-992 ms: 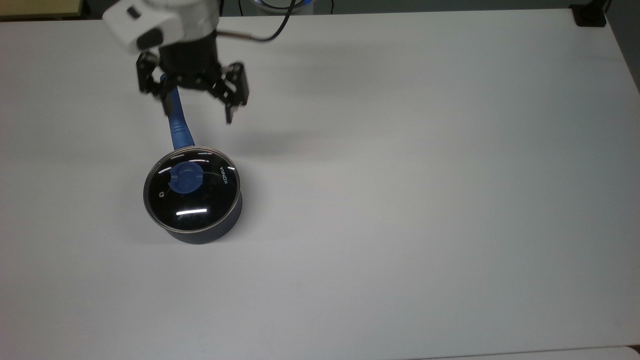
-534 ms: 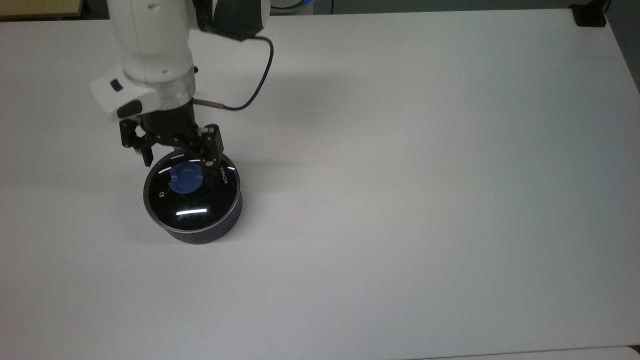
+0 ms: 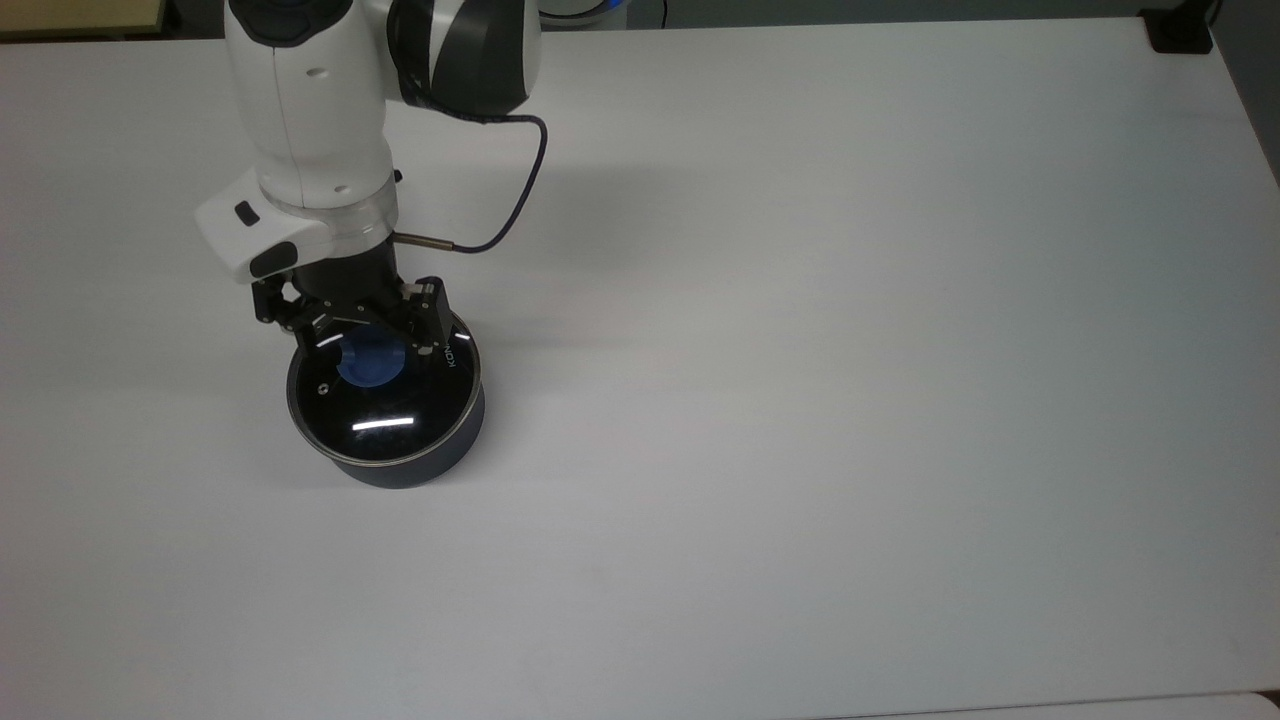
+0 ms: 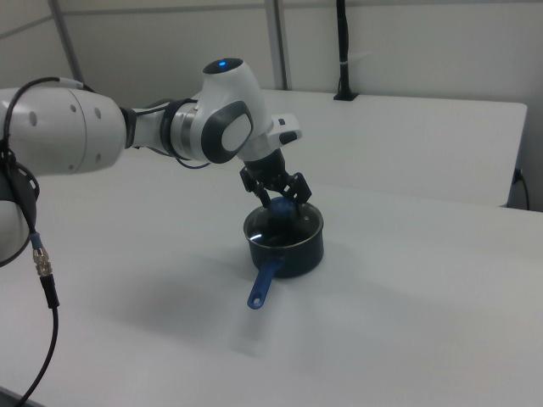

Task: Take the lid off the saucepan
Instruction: 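Close the gripper on the blue knob of the glass lid, then lift the glass lid off the saucepan and carry it sideways, then lower the held glass lid onto the table beside the saucepan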

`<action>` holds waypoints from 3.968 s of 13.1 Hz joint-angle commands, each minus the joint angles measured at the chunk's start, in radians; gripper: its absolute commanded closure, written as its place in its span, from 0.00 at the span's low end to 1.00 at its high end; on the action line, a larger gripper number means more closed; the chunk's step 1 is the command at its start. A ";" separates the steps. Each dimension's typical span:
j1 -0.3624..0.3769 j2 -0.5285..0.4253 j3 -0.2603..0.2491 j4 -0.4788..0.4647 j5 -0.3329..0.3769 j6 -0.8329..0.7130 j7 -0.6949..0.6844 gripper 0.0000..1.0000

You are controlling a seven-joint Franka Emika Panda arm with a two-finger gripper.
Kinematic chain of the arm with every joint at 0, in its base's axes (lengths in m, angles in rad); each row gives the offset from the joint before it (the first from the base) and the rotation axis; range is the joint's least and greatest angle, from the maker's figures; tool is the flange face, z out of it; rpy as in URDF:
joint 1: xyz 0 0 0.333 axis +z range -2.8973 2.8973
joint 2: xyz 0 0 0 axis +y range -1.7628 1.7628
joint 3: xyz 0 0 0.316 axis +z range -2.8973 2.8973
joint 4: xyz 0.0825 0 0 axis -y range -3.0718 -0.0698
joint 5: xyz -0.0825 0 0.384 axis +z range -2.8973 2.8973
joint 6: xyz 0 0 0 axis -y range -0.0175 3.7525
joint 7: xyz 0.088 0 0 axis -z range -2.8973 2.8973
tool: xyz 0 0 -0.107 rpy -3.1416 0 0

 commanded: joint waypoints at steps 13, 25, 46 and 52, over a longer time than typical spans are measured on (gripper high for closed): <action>0.013 0.011 0.002 0.019 -0.013 0.031 -0.060 0.42; 0.016 -0.084 0.021 0.027 0.010 -0.061 -0.052 0.43; 0.315 -0.244 0.028 -0.246 0.020 -0.196 0.067 0.46; 0.306 -0.250 0.028 -0.270 0.020 -0.197 0.064 0.46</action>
